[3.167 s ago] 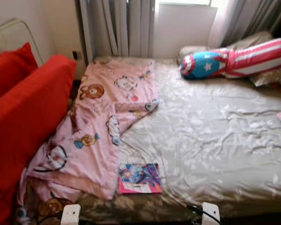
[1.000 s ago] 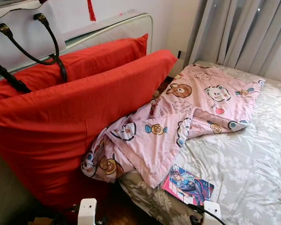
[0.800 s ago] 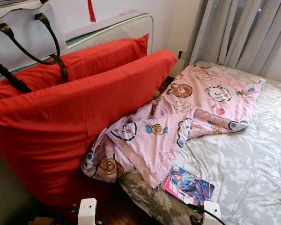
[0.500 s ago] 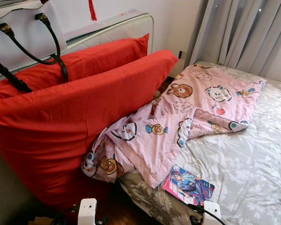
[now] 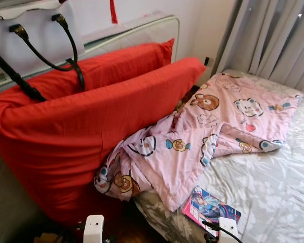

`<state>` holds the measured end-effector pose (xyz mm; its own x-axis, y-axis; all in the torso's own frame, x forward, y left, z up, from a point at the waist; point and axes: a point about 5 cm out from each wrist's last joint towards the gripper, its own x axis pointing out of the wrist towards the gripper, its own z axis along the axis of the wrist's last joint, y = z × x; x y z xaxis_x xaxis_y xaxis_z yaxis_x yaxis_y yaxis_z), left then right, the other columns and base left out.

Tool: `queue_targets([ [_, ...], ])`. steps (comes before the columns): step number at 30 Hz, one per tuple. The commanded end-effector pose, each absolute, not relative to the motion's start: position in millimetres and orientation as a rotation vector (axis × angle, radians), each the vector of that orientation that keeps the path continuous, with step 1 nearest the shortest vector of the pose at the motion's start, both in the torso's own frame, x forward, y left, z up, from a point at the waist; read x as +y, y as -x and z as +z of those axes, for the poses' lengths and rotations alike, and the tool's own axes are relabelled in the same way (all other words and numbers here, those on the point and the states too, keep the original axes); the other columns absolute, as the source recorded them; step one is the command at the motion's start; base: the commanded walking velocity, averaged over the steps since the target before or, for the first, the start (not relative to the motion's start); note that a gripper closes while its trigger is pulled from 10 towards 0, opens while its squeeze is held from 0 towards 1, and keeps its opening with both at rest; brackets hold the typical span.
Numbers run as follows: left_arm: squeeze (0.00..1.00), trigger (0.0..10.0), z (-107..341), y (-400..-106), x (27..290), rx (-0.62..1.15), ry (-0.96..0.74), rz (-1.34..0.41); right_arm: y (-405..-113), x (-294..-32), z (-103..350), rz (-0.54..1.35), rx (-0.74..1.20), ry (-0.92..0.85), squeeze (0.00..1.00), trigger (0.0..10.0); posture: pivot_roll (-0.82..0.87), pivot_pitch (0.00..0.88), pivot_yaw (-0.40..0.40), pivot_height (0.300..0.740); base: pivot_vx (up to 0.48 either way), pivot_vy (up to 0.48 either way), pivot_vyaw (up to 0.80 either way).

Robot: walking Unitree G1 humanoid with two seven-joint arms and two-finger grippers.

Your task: Clean up the room

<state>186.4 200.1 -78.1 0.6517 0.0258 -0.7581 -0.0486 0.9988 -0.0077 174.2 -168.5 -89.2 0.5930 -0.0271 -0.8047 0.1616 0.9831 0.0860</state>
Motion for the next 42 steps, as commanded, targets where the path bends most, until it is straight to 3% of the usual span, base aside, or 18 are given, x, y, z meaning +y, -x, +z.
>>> queue_targets([
  [1,0.0,10.0,-80.0,-184.8,193.7,0.872,0.027,0.014,-167.1,-176.0,-91.8,-0.132,0.952,-0.144,0.0,10.0,0.03,0.0,-0.034,0.74,0.0,0.0,0.0],
  [13,0.0,10.0,-73.4,-194.2,197.8,0.81,0.036,0.022,-174.3,-176.4,-88.2,-0.142,0.916,-0.155,0.0,10.0,0.03,0.0,-0.033,0.74,0.0,0.0,0.0],
  [27,0.0,10.0,-11.0,-262.3,197.6,0.331,0.081,-0.035,-243.7,-178.7,-36.5,-0.137,0.473,-0.215,0.0,10.0,0.03,0.013,-0.046,0.74,0.0,0.0,0.0],
  [33,0.0,10.0,13.8,-265.9,189.5,0.145,0.068,-0.084,-246.0,-177.9,-27.1,-0.103,0.373,-0.142,0.0,10.0,0.03,0.025,-0.054,0.74,0.0,0.0,0.0],
  [42,0.0,10.0,25.7,-268.0,177.5,0.084,0.096,-0.088,-245.4,-165.2,-28.3,-0.113,0.388,-0.121,0.0,10.0,0.03,0.033,-0.065,0.735,0.0,0.0,0.0],
])
